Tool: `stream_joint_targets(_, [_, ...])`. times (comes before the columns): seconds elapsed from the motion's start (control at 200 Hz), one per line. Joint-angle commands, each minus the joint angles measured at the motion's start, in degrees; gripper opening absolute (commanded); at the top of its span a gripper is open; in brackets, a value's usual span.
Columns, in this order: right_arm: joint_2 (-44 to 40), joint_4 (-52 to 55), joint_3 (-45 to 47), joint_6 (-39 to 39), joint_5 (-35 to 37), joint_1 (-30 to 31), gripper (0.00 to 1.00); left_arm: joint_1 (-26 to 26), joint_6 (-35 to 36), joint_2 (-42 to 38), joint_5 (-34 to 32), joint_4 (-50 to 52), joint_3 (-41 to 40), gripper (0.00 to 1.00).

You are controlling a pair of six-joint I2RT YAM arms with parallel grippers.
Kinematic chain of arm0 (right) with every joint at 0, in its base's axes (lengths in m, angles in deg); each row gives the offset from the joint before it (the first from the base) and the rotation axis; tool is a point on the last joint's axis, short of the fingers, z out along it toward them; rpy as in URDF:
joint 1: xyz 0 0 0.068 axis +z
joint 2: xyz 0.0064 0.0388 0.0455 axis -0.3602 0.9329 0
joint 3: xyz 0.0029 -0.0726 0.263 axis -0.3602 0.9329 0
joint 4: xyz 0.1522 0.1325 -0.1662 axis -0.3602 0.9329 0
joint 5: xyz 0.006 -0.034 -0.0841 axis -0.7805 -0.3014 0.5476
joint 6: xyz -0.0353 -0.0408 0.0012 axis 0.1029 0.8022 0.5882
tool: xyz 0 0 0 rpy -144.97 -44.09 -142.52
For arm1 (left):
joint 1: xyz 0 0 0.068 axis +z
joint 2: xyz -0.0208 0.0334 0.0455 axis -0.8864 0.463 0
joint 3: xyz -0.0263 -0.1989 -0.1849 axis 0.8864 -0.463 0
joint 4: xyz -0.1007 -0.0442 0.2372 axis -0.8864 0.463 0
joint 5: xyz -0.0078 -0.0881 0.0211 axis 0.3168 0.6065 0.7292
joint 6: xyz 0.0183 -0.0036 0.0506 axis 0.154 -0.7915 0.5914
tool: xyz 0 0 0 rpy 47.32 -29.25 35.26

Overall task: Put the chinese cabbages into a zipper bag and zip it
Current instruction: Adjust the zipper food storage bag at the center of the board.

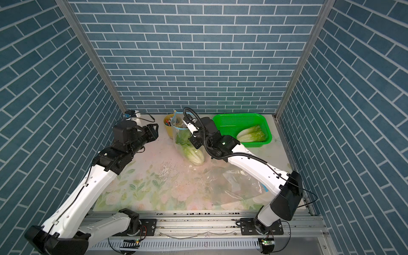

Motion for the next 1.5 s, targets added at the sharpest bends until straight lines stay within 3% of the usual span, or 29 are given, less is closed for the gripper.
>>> stream_joint_targets(0.0, [-0.3,-0.7,-3.1,10.5,-8.9,-1.3,0.0,4.1,7.1,-3.4,4.3,-1.8,-3.5,0.51])
stream_joint_targets(0.17, [1.0,5.4,-8.2,18.2,-12.5,-2.6,0.0,10.4,9.4,-7.7,10.5,-6.1,-10.2,0.52])
stream_joint_targets(0.405, [0.9,7.9,-10.6,25.1,-15.1,-5.6,0.0,12.1,14.6,-10.2,18.5,-13.8,-18.2,0.52])
stream_joint_targets(0.63, [-0.8,1.6,-1.6,28.0,-13.2,-8.1,0.0,12.6,17.1,-12.7,22.1,-20.5,-25.4,0.53])
stream_joint_targets(0.735, [-2.2,-1.7,2.3,28.0,-13.5,-9.3,0.0,13.4,17.8,-12.2,28.0,-24.5,-28.1,0.53])
stream_joint_targets(1.055, [-4.7,-8.8,9.1,28.5,-13.4,-9.9,0.0,14.4,19.3,-5.4,36.9,-36.5,-33.4,0.53])
stream_joint_targets(1.495, [-7.5,-11.4,12.3,28.2,-13.2,-9.9,0.0,15.7,21.1,12.5,46.9,-48.2,-28.6,0.54])
